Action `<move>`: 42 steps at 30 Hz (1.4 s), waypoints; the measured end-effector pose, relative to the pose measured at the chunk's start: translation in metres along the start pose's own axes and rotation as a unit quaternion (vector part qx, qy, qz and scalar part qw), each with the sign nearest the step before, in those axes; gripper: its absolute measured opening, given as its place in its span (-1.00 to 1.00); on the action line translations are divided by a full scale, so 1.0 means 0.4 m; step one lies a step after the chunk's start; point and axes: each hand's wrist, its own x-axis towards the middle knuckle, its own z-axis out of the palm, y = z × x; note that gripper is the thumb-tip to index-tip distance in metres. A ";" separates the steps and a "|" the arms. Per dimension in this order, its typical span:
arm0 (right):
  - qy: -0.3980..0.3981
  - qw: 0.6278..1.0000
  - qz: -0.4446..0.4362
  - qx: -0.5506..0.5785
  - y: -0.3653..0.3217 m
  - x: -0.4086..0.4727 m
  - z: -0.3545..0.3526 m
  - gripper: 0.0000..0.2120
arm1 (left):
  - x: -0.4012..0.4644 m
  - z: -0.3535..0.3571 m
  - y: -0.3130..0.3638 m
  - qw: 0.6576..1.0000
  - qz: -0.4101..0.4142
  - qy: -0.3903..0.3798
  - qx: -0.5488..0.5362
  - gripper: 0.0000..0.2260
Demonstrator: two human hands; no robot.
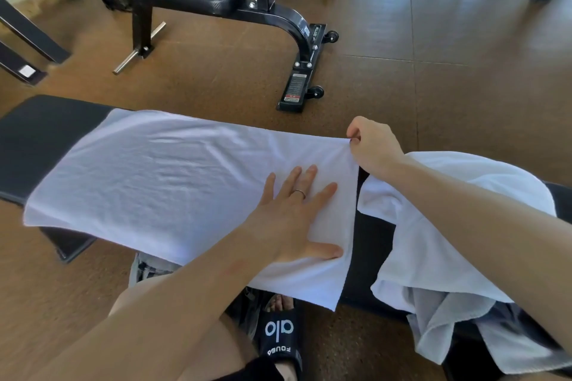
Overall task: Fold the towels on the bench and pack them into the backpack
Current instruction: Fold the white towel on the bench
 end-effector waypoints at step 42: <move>-0.094 0.954 -0.161 -0.234 -0.086 -0.326 0.069 -0.44 | -0.177 0.085 0.072 0.906 0.329 0.175 0.200 -0.67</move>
